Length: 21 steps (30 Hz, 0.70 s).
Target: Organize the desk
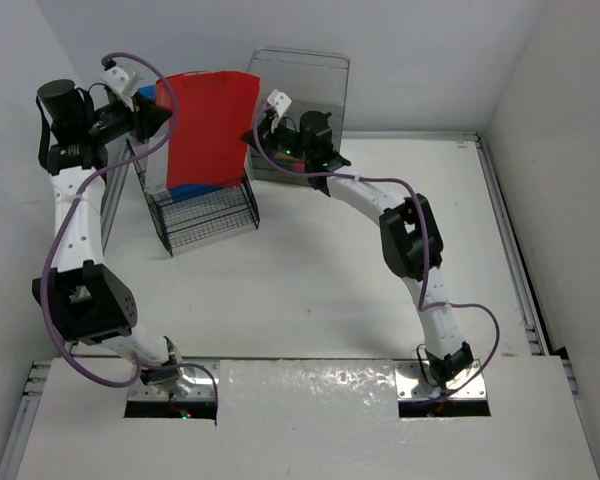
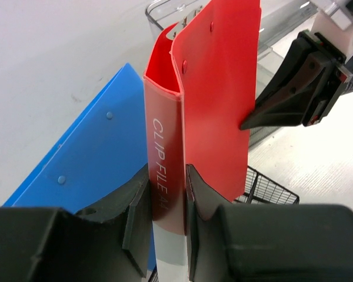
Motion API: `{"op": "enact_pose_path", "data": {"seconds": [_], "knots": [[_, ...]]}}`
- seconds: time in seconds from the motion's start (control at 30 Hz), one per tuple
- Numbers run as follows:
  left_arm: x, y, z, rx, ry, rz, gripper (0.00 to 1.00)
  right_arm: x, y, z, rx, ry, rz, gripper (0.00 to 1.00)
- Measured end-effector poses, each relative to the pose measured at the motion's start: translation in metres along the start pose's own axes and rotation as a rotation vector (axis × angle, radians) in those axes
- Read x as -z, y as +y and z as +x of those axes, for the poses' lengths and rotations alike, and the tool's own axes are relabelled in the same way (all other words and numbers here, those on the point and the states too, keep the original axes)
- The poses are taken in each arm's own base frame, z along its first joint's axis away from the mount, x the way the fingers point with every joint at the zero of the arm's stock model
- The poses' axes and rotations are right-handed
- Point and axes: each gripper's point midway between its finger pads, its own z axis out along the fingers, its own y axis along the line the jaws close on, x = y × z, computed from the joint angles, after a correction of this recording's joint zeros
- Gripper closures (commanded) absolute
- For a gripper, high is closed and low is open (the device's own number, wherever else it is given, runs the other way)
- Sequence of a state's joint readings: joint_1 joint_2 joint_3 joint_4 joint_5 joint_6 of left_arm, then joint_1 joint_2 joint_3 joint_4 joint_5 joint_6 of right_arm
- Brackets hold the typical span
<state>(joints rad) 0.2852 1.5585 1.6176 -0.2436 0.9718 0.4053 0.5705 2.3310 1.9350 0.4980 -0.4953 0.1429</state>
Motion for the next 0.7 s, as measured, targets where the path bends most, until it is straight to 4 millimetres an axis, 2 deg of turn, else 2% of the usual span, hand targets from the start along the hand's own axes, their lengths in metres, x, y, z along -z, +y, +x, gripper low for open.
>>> {"op": "enact_pose_path", "data": {"seconds": [0.4,0.7], "knots": [[0.007,0.009,0.008,0.001,-0.013,-0.018,0.96,-0.006,0.003,-0.007,0.078,0.019,0.004,1.0],[0.013,0.013,0.047,0.054,0.022,-0.036,0.96,-0.008,0.011,0.006,0.138,0.073,-0.01,1.0]]}}
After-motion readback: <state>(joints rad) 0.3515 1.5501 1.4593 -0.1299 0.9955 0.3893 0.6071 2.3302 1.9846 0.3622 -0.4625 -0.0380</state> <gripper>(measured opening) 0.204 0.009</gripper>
